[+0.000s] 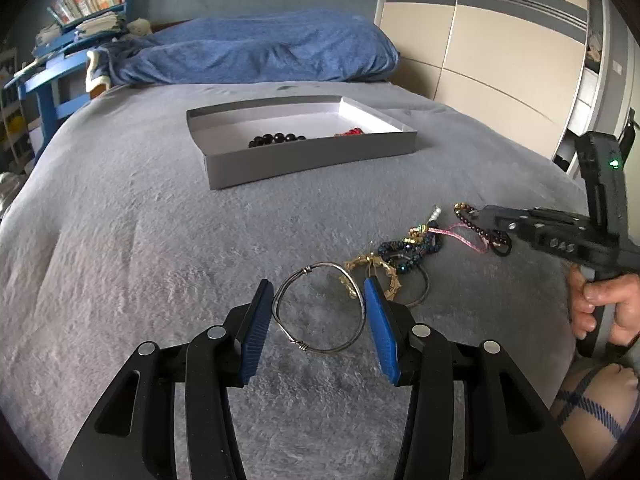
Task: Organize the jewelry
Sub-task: 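Grasp the black hair tie with the right tool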
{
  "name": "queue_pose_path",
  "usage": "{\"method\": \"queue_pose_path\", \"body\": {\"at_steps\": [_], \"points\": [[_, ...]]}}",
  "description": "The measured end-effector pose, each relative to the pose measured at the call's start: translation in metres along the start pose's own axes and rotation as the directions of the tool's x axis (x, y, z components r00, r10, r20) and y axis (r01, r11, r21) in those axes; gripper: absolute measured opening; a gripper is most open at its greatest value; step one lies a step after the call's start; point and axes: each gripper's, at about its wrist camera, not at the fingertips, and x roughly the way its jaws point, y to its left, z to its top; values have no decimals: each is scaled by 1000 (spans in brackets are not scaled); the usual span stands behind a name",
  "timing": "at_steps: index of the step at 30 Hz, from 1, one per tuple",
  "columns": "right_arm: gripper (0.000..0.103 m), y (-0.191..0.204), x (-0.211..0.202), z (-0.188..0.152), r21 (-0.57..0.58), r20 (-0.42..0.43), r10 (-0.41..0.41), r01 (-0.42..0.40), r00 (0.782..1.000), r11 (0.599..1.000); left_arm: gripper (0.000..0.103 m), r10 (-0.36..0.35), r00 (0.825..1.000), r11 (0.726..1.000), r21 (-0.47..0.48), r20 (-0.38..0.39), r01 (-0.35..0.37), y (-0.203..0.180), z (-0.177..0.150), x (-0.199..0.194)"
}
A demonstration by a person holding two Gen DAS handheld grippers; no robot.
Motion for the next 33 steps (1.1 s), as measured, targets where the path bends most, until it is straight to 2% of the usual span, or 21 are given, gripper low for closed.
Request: {"method": "queue_pose_path", "body": {"at_steps": [2,6,14,16,17,20,22,30,31,32,33], "points": [[13,-9,-8,-2,42,20,19,-20,1000,999,48,1,1000,1000,1,-1,-1,0,0,0],[1,-28,-18,-9,87,32,10,-13,999,996,48,1,1000,1000,0,2,-1,0,0,0],[0,-44,-26,-12,135,42,4,-10,999,991,48,-1,1000,1000,-1,1,1,0,0,0],[7,-41,-27,-12,128,43,5,-11,999,992,48,-1,1000,1000,-2,2,1,0,0,-1],[14,-40,-28,-13,123,42,8,-13,999,992,48,-1,1000,1000,-3,3,1,0,0,-1],[15,-33,-28,-18,102,32,12,-15,999,995,48,-3,1000,1000,-5,4,3,0,0,-1],[19,-29,-27,-23,93,17,12,-14,1000,996,48,-3,1000,1000,-4,4,3,0,0,-1],[19,-23,-23,-34,84,-13,42,-41,999,996,48,-6,1000,1000,-2,5,6,-2,2,-3],[18,-22,-23,-34,83,-13,47,-46,999,995,48,-6,1000,1000,-1,7,6,-2,2,-3],[8,-22,-23,-33,80,-15,58,-57,998,995,48,-7,1000,1000,-1,10,7,-2,2,-4],[3,-21,-22,-33,76,-19,67,-66,998,995,48,-7,1000,1000,-1,12,7,-2,2,-5]]}}
